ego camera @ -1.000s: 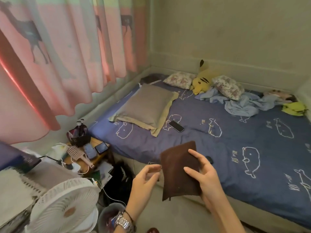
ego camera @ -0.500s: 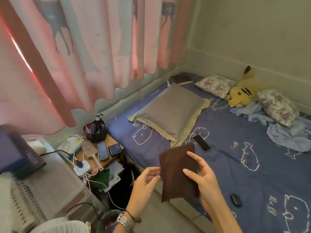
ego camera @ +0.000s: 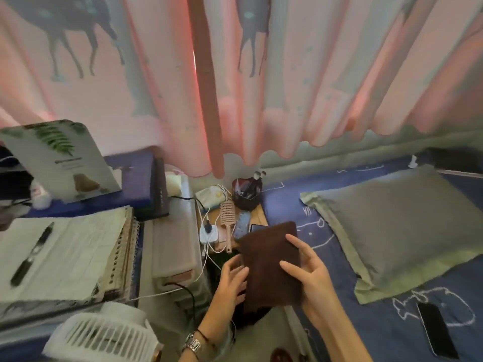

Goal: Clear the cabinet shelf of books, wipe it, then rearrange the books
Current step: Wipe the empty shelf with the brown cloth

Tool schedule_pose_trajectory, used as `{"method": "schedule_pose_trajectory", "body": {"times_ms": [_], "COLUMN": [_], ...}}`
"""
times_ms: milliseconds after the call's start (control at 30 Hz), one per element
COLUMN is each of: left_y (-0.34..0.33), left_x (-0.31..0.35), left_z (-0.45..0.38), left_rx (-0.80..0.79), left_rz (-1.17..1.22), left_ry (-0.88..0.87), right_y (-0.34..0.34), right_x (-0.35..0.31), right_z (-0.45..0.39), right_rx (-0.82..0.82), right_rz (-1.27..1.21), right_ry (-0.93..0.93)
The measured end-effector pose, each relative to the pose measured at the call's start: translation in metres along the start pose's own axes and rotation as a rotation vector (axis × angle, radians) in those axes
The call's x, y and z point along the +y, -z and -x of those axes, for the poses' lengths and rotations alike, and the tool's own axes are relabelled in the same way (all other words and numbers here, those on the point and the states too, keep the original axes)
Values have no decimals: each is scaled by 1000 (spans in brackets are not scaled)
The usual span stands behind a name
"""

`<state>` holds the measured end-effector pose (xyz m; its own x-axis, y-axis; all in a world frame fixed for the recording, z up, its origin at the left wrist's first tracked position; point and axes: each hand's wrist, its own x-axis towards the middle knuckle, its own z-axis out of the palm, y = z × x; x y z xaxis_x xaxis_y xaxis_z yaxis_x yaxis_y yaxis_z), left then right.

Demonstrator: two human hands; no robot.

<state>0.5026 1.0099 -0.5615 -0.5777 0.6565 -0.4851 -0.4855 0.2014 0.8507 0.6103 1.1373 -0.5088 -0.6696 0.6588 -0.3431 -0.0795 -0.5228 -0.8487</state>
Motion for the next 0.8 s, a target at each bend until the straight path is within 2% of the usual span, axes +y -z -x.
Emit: {"method": "schedule_pose_trajectory", "body": {"times_ms": [100, 200, 333, 533, 800], "left_y": [-9, -9, 6, 28, 61], "left_x": [9, 17, 22, 21, 14], "left_z": [-17, -26, -25, -35, -64], "left_rx": [75, 171, 368, 583, 824], "left_rz": [246, 338, 267, 121, 47], "left_ry": [44, -17, -121, -274, -284], "right_y": [-4, -6, -14, -38, -83], "right_x": [-11, -19, -13, 7, 29], "right_z": [-29, -52, -76, -109, -161], "right_rx": [-135, -231, -296, -386, -592], "right_rz": [35, 78, 124, 271, 694], "right_ry": [-66, -142, -225, -305, -328]}}
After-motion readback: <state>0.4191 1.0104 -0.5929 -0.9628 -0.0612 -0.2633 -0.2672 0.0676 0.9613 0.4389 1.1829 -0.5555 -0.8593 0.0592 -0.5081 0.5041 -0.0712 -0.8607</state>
